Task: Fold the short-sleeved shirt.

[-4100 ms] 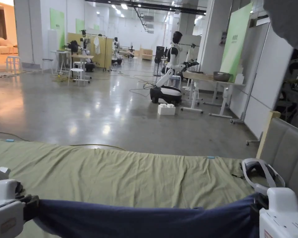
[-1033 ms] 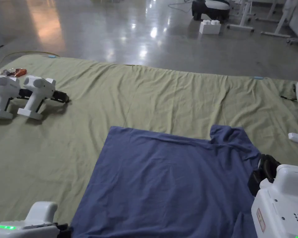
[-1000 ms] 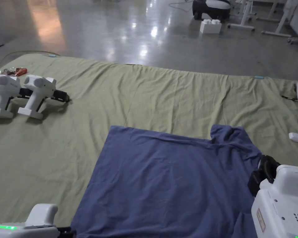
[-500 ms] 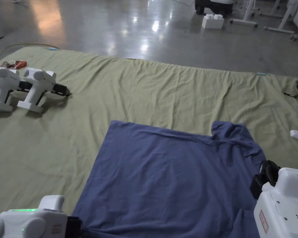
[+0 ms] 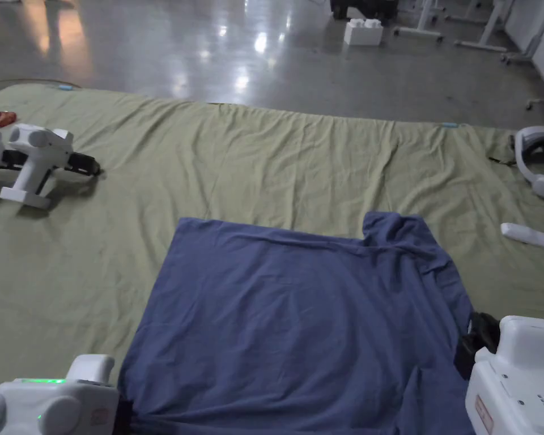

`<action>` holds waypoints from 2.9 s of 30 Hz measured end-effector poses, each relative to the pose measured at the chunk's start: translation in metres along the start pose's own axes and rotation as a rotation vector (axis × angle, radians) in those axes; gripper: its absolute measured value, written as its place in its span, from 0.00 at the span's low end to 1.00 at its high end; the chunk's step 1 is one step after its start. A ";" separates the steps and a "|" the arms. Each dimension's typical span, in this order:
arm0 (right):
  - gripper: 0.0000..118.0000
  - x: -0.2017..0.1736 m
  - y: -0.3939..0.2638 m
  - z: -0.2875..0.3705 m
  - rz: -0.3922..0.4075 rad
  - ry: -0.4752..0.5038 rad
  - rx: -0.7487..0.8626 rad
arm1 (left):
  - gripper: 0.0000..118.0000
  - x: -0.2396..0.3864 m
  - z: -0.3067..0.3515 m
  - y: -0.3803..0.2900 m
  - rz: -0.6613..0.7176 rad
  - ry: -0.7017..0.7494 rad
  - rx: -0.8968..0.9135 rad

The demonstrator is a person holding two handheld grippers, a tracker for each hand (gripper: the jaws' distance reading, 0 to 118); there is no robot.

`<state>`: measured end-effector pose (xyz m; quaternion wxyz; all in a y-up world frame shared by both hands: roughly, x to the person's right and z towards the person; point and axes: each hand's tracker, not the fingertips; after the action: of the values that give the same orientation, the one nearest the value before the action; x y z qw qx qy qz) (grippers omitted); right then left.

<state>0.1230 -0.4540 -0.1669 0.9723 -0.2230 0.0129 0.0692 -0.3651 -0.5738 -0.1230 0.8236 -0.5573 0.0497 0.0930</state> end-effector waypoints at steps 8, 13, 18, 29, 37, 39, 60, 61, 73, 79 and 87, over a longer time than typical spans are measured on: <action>0.70 0.066 -0.038 0.004 0.032 0.008 -0.353 | 0.09 -0.001 0.019 -0.005 0.011 -0.031 0.034; 0.70 0.091 -0.076 -0.003 -0.043 0.030 -0.551 | 0.09 0.004 0.025 -0.004 0.005 -0.031 0.042; 0.69 0.081 -0.097 -0.018 -0.017 0.074 -0.672 | 0.09 0.006 0.025 -0.003 -0.005 -0.023 0.037; 0.10 0.054 -0.113 -0.043 0.013 0.088 -0.651 | 0.09 0.003 0.028 -0.002 0.028 -0.038 0.053; 0.09 0.064 -0.058 -0.026 -0.007 0.085 -0.502 | 0.09 0.006 0.054 0.026 0.038 -0.078 0.204; 0.09 0.064 -0.039 -0.031 -0.001 0.082 -0.456 | 0.09 0.009 0.058 0.043 0.036 -0.082 0.222; 0.12 0.050 0.025 -0.227 0.033 0.061 -0.492 | 0.09 0.017 -0.047 0.222 0.051 -0.038 0.122; 0.17 0.050 0.023 -0.231 0.036 0.057 -0.501 | 0.09 0.019 -0.051 0.223 0.047 -0.037 0.115; 0.56 0.040 0.052 -0.142 -0.027 0.032 -0.183 | 0.59 0.025 0.008 0.207 0.095 -0.123 0.372; 0.56 0.009 0.066 -0.072 -0.075 -0.011 0.132 | 0.59 0.056 0.063 0.170 0.056 -0.153 0.627; 0.50 -0.031 0.082 -0.013 -0.129 -0.014 0.375 | 0.47 0.103 0.125 0.126 -0.049 0.015 0.978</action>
<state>0.0812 -0.3907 -0.2124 0.9993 -0.0377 0.0045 0.0049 -0.2929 -0.4022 -0.2097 0.9904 -0.1067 0.0804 0.0355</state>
